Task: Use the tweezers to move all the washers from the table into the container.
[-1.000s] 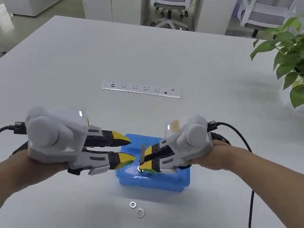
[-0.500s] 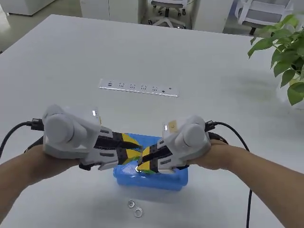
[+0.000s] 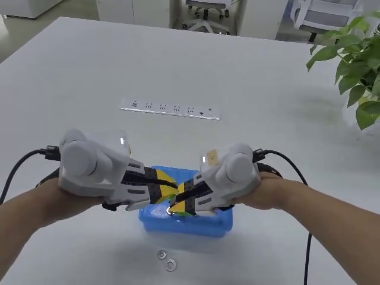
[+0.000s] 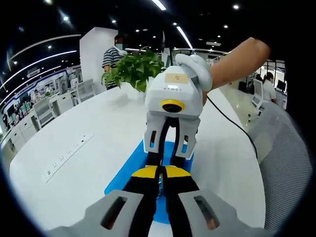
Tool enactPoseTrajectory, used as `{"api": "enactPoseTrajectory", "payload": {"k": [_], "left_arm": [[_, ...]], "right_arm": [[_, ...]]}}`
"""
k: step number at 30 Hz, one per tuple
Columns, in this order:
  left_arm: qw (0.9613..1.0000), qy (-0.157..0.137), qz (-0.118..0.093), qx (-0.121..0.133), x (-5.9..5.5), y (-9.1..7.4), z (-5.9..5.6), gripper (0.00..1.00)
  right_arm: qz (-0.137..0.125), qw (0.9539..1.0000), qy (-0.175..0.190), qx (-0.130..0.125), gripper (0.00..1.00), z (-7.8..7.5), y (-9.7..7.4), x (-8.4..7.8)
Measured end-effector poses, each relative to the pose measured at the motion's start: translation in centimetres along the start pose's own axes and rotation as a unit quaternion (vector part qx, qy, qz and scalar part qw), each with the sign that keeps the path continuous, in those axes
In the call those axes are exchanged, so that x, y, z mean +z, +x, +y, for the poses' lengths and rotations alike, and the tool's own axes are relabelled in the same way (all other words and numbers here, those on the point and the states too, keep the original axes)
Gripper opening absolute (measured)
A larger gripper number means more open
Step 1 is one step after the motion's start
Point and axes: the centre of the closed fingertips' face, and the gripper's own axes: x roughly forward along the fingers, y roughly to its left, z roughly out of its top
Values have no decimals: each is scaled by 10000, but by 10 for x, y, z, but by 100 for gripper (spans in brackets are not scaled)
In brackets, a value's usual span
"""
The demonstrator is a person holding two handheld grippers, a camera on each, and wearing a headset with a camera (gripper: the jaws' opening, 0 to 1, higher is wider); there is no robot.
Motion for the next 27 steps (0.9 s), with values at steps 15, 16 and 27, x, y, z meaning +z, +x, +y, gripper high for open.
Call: {"api": "enactPoseTrajectory", "payload": {"k": [15,16,27], "left_arm": [[10000,82,37,-33,5,0,-4,5],[10000,74,47,-21,6,-1,-4,5],[10000,65,43,54,15,-5,-4,5]], "right_arm": [[46,10000,16,-27,12,-1,-2,1],[39,10000,21,-35,13,-1,-3,2],[-20,9998,77,-154,18,-3,-12,9]]}}
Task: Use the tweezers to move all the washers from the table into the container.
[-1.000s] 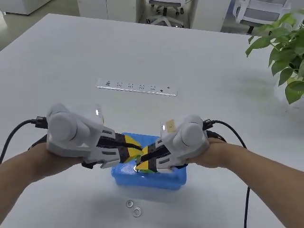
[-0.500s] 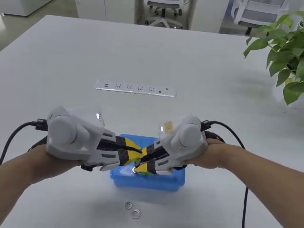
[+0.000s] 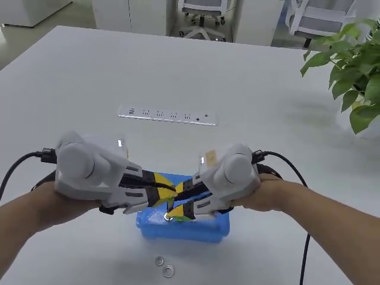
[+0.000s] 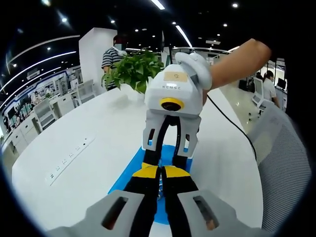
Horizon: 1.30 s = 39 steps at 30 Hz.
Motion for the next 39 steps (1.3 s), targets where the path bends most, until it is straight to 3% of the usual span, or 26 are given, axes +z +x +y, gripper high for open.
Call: {"api": "enactPoseTrajectory", "payload": {"k": [10,22,39], "left_arm": [[9999,-106,-15,70,13,-5,-7,5],[9999,-73,-5,70,27,-12,-16,5],[10000,-33,-16,21,39,-26,-35,5]], "right_arm": [[-6,9998,145,-140,25,6,-13,2],[-13,9974,495,-517,36,10,-40,0],[-109,9890,1003,-1078,55,20,-74,-14]]}}
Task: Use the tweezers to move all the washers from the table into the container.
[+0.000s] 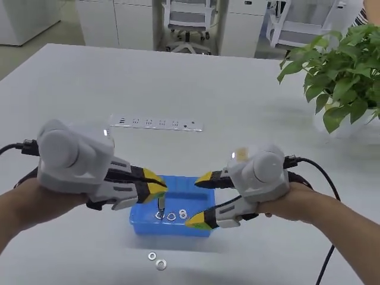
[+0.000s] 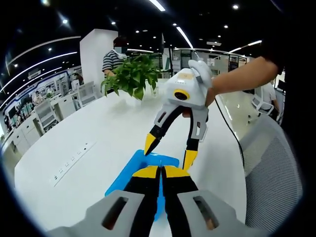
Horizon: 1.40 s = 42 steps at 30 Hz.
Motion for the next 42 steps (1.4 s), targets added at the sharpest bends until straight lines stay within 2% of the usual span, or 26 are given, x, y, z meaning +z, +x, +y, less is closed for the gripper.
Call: {"api": "enactPoseTrajectory", "payload": {"k": [10,25,32,39,42], "left_arm": [[10000,38,-16,-49,1,-4,-9,5],[9997,58,-67,-238,-5,-8,-28,5],[9994,92,-48,-335,-14,-5,-37,5],[9988,110,8,-473,-27,1,-49,5],[9987,117,26,-502,-32,3,-51,5]], "right_arm": [[-57,9991,244,-340,66,0,-20,-10],[-129,9972,535,-500,81,15,-36,-29],[-224,9965,638,-496,89,24,-39,-30],[-255,9964,680,-431,96,33,-36,-32],[-283,9965,643,-442,100,35,-36,-32]]}}
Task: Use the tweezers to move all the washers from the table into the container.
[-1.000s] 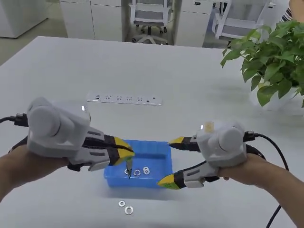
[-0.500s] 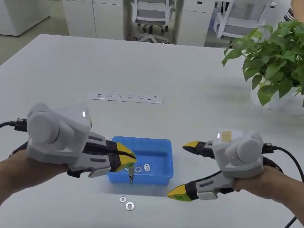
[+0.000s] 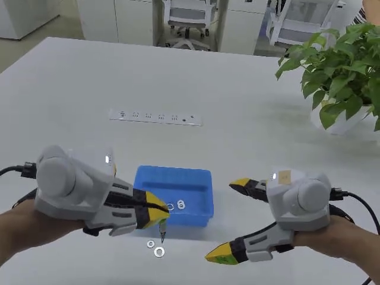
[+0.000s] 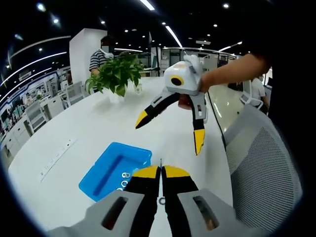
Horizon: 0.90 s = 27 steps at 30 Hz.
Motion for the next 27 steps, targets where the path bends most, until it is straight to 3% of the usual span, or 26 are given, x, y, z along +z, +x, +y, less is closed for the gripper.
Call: {"api": "enactPoseTrajectory", "payload": {"k": [14,27], "left_arm": [[9999,57,80,-72,-19,7,0,5],[9998,148,41,-137,-20,14,-1,5]], "right_arm": [[79,9998,95,137,100,16,-1,-11],[68,9995,57,317,96,28,2,-15]]}}
